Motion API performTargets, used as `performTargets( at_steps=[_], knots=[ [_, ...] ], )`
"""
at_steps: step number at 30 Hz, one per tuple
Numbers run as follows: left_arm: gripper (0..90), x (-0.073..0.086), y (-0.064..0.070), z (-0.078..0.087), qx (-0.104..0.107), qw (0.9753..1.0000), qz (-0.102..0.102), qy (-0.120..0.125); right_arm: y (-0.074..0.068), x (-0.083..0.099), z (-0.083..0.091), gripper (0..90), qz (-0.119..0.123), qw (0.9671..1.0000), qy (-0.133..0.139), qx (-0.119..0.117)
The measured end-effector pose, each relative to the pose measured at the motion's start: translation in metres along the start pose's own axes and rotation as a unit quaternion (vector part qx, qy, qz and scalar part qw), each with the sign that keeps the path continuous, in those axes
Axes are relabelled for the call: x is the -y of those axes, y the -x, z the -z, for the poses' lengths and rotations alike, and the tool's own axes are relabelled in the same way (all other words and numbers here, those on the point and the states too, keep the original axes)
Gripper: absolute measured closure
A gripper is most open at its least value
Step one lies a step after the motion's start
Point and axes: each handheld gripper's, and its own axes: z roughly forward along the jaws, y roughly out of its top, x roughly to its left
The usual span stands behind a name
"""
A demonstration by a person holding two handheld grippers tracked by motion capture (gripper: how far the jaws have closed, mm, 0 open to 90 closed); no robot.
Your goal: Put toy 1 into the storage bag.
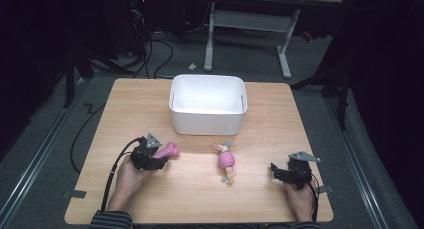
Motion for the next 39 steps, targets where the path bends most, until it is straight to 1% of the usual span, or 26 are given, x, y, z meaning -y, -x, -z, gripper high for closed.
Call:
performTargets(
  at_steps=[5, 8, 12, 13, 14, 15, 16, 17, 21, 26, 30, 33, 35, 38, 39],
  knots=[
    [48.8, 0.000, 0.000, -0.002, 0.002, 1.0000, -0.004, -0.006, 0.000, 0.000, 0.000, 19.9, 0.000, 1.0000, 0.000, 0.000],
    [49.6, 0.000, -0.001, -0.002, 0.004, 1.0000, -0.003, -0.007, 0.000, 0.000, 0.000, 19.9, 0.000, 1.0000, 0.000, 0.000],
    [51.5, -0.001, -0.002, -0.003, 0.005, 0.9999, -0.008, -0.013, 0.000, 0.000, 0.000, 19.9, 0.000, 1.0000, 0.000, 0.000],
    [51.9, -0.001, -0.003, -0.003, 0.010, 0.9999, -0.005, -0.013, 0.000, 0.000, 0.000, 19.9, 0.000, 1.0000, 0.000, 0.000],
    [52.4, -0.001, -0.003, -0.003, 0.010, 0.9999, -0.005, -0.013, 0.000, 0.000, 0.000, 19.9, 0.000, 1.0000, 0.000, 0.000],
    [53.2, -0.001, -0.003, -0.003, 0.011, 0.9998, -0.008, -0.014, 0.000, 0.000, 0.000, 19.9, 0.000, 1.0000, 0.000, 0.000],
    [53.9, -0.001, -0.003, -0.003, 0.011, 0.9998, -0.008, -0.014, 0.000, 0.000, 0.000, 19.9, 0.000, 1.0000, 0.000, 0.000],
    [54.8, -0.001, -0.002, -0.002, 0.009, 0.9998, -0.013, -0.014, 0.000, 0.000, 0.000, 19.9, 0.000, 1.0000, 0.000, 0.000],
    [57.9, -0.001, -0.002, -0.002, 0.005, 0.9998, -0.014, -0.014, 0.000, 0.000, 0.000, 19.9, 0.000, 1.0000, 0.000, 0.000],
    [59.0, -0.001, -0.005, 0.000, 0.007, 0.9998, -0.011, -0.014, 0.000, 0.000, 0.000, 19.9, 0.000, 1.0000, 0.000, 0.000],
    [59.3, -0.001, -0.008, 0.004, 0.018, 0.9998, 0.003, 0.000, 0.000, 0.000, 0.000, 19.9, 0.000, 1.0000, 0.000, 0.000],
    [59.4, -0.001, -0.008, 0.007, 0.019, 0.9998, 0.006, 0.003, 0.000, 0.000, 0.000, 19.9, 0.000, 1.0000, 0.000, 0.000],
    [59.5, -0.002, -0.008, 0.012, 0.022, 0.9997, 0.008, 0.008, 0.000, 0.000, 0.000, 19.9, 0.000, 1.0000, 0.000, 0.000],
    [59.5, -0.002, -0.008, 0.015, 0.025, 0.9996, 0.011, 0.011, 0.000, 0.000, 0.000, 19.9, 0.000, 1.0000, 0.000, 0.000],
    [59.5, -0.002, -0.009, 0.020, 0.027, 0.9994, 0.014, 0.016, 0.000, 0.000, 0.000, 19.9, 0.000, 1.0000, 0.000, 0.000]
  ],
)
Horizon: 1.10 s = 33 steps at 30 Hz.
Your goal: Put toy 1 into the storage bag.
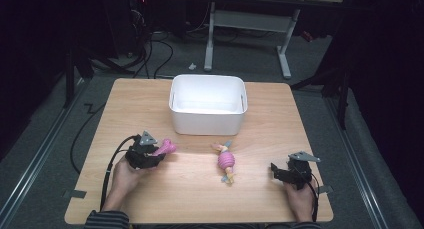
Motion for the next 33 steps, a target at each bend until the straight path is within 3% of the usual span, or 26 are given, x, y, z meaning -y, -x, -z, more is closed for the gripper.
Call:
performTargets(
  at_steps=[9, 17, 25, 33],
  knots=[
    [59.6, -0.004, -0.002, 0.025, 0.009, 0.9992, 0.023, 0.032, 0.000, 0.000, 0.000, 19.9, 0.001, 1.0000, 0.000, 0.000],
    [59.6, -0.016, 0.000, 0.042, 0.016, 0.9982, 0.026, 0.051, 0.000, 0.000, 0.000, 19.9, 0.001, 1.0000, 0.000, -0.001],
    [59.6, -0.031, -0.001, 0.058, 0.036, 0.9963, 0.037, 0.069, 0.000, 0.000, 0.000, 19.9, 0.003, 1.0000, 0.000, -0.001],
    [59.6, -0.045, -0.003, 0.074, 0.039, 0.9947, 0.039, 0.087, 0.000, 0.000, 0.000, 19.8, 0.002, 1.0000, 0.000, -0.002]
  ],
)
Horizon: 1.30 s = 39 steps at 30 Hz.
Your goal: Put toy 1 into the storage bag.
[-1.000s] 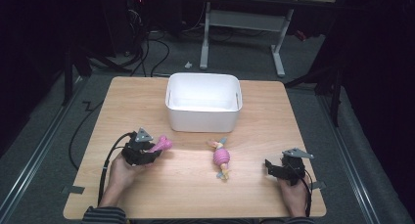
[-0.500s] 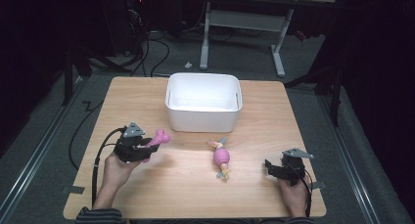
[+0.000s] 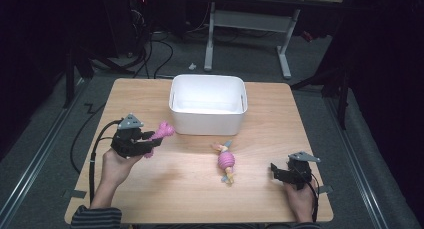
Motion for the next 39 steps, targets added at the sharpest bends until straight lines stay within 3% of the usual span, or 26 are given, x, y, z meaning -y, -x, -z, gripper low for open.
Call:
performTargets(
  at_steps=[7, 19, 39],
  knots=[
    [59.5, -0.022, 0.001, 0.010, 0.009, 0.9999, 0.001, 0.014, 0.000, 0.000, 0.000, 19.8, 0.000, 1.0000, 0.000, 0.000],
    [59.5, -0.057, 0.007, 0.015, 0.008, 0.9994, -0.018, 0.028, 0.000, 0.000, 0.000, 19.8, 0.001, 1.0000, 0.001, -0.002],
    [59.6, -0.114, 0.013, -0.005, 0.019, 0.9984, -0.047, 0.023, 0.000, 0.000, 0.000, 19.8, 0.001, 1.0000, 0.001, -0.002]
  ],
)
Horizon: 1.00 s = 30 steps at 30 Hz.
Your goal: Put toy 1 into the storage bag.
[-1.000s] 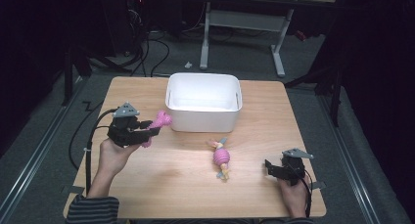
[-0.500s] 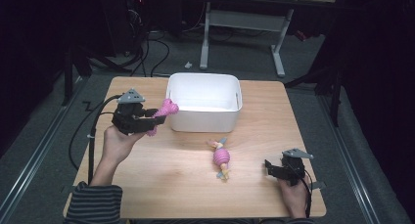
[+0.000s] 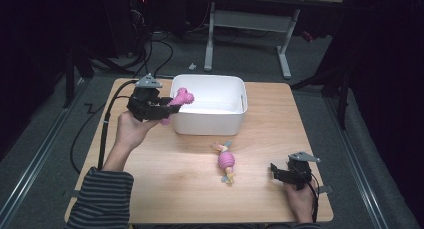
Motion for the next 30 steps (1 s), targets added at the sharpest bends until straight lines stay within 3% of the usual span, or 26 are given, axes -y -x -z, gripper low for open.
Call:
performTargets(
  at_steps=[8, 20, 30],
  knots=[
    [59.5, -0.015, -0.002, -0.011, 0.001, 1.0000, -0.002, 0.006, 0.000, 0.000, 0.000, 19.8, 0.000, 1.0000, 0.000, 0.001],
    [59.4, -0.034, -0.009, -0.038, -0.013, 0.9999, -0.004, -0.004, 0.000, 0.000, 0.000, 19.8, 0.000, 1.0000, 0.000, 0.001],
    [59.4, -0.037, -0.015, -0.067, -0.018, 0.9997, -0.005, -0.015, 0.000, 0.000, 0.000, 19.8, 0.000, 1.0000, 0.000, 0.000]
  ],
)
